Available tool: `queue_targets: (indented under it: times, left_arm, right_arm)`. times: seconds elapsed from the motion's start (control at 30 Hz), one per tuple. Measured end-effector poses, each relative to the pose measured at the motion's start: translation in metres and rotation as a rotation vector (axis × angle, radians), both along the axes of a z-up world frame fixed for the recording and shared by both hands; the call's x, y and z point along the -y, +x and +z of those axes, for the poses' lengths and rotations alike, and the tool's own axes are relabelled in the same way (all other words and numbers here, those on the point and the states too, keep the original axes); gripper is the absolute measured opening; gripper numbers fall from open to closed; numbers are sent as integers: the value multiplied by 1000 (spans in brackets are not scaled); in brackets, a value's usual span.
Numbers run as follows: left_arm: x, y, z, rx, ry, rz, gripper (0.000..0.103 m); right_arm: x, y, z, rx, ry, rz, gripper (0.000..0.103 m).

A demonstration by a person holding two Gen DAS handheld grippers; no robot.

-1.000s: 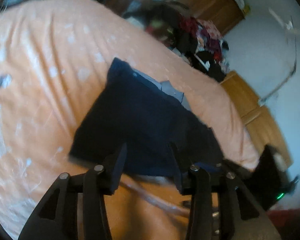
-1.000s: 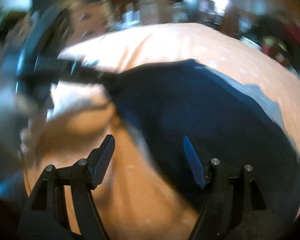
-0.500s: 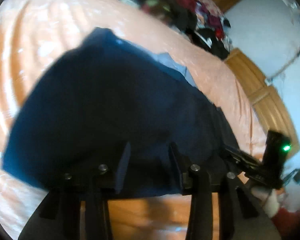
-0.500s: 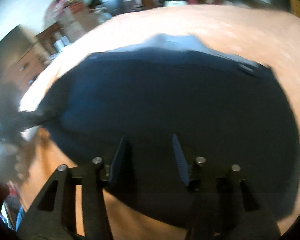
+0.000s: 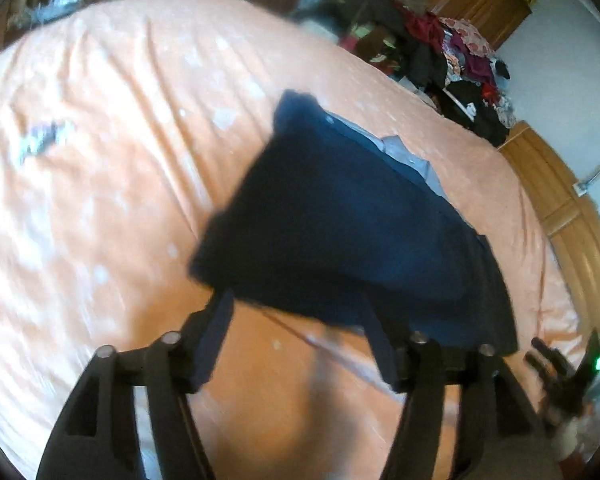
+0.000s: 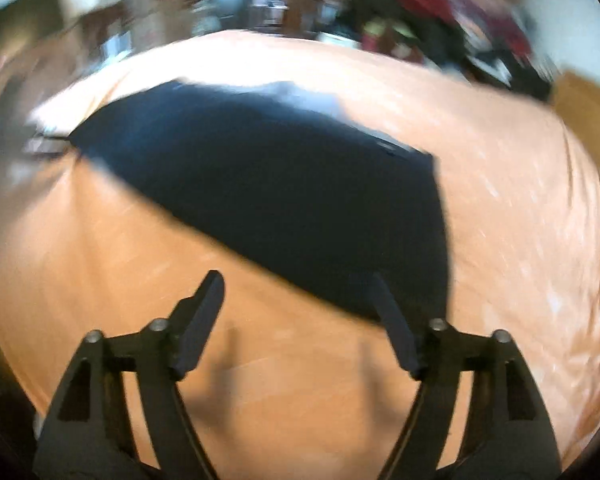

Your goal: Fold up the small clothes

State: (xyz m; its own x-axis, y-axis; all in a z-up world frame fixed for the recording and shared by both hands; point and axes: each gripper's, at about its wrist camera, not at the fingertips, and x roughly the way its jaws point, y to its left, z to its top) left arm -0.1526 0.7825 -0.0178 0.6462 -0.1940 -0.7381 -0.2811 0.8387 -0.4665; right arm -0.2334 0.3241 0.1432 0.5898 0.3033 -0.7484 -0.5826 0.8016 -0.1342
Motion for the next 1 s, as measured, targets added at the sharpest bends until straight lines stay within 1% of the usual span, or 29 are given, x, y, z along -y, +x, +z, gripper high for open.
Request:
queue_targets:
  times: [0.03, 0.07, 0.1, 0.13, 0.17, 0.2, 0.23, 0.27, 0.3, 0.33, 0.43, 0.5, 0.6, 0.73, 0.83, 0.93, 1.0]
  left_arm:
    - [2, -4, -5, -10, 9, 6, 68]
    - [6, -6, -9, -10, 27, 7, 69]
    - [11, -5, -10, -1, 51, 0, 69]
    - [15, -5, -11, 0, 77, -12, 72]
    - [18, -3, -10, -7, 95, -19, 75]
    - [22, 0, -10, -20, 116, -30, 77]
    - [25, 2, -9, -29, 128, -43, 83]
    - [29, 5, -9, -33, 134, -67, 92]
    - [34, 8, -10, -46, 151, -88, 96]
    - [41, 13, -11, -69, 183, -113, 103]
    - [60, 26, -15, -156, 307, -131, 103]
    - [63, 30, -18, -183, 332, -131, 103]
    - [56, 31, -19, -162, 289, -92, 103]
    - [46, 19, -19, -64, 227, -66, 103]
    - [31, 8, -18, 22, 106, -59, 103]
    - [16, -3, -15, 91, -6, -45, 103]
    - [7, -10, -11, 135, -77, -28, 101]
  right_arm:
    - [-13, -10, -8, -1, -27, 31, 82]
    - [-24, -18, -19, -20, -52, 54, 83]
    - [-27, -18, -29, -42, -63, 54, 83]
    - [-29, -19, -37, -55, -68, 37, 84]
    - [-27, -19, -43, -67, -54, 1, 89]
    - [-21, -15, -46, -86, -22, -41, 98]
    - [-14, -10, -47, -115, 9, -83, 102]
    - [-6, -4, -50, -169, 55, -118, 103]
    - [1, -1, -52, -219, 98, -135, 103]
    - [5, 2, -55, -253, 138, -146, 103]
    - [14, 7, -57, -292, 213, -161, 103]
    - [17, 4, -57, -310, 242, -179, 103]
    - [17, 4, -60, -318, 273, -192, 103]
    - [9, 5, -61, -302, 302, -181, 103]
    - [11, 1, -60, -288, 313, -179, 103]
    - [12, 0, -60, -276, 325, -180, 103]
    - [13, 1, -60, -275, 331, -181, 103]
